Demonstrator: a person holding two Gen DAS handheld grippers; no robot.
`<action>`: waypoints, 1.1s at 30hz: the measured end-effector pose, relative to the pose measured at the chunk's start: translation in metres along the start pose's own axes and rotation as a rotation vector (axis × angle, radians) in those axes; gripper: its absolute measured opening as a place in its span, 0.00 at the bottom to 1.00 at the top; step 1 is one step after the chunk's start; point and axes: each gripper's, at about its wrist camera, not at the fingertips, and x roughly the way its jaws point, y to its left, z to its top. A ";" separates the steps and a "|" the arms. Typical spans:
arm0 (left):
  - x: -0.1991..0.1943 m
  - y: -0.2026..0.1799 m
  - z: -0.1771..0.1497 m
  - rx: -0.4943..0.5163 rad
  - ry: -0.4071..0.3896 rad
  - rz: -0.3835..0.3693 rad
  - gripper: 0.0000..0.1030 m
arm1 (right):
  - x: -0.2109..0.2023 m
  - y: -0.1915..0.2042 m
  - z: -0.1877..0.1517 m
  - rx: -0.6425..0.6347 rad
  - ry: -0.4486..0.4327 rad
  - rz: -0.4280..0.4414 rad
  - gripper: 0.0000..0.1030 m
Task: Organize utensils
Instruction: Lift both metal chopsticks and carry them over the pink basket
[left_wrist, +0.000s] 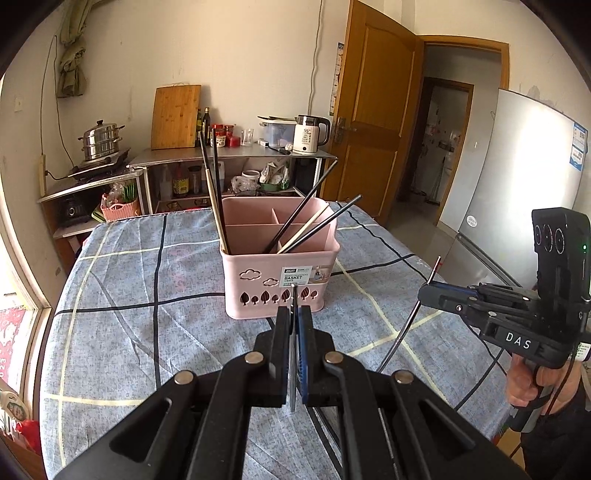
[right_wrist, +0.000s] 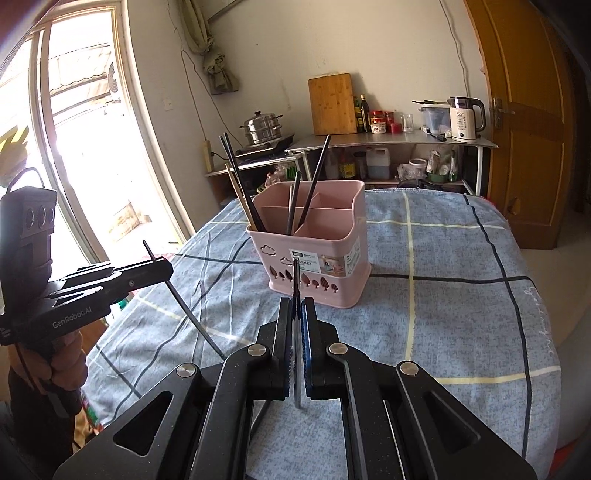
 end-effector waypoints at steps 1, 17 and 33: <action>0.000 0.000 0.000 0.001 -0.001 0.001 0.05 | -0.001 0.001 0.000 -0.005 -0.002 0.001 0.05; -0.008 0.000 0.006 0.005 -0.009 -0.005 0.05 | -0.009 0.006 0.005 -0.035 -0.025 0.004 0.04; -0.008 0.015 0.066 0.015 -0.042 0.025 0.05 | -0.001 0.020 0.057 -0.081 -0.101 0.034 0.04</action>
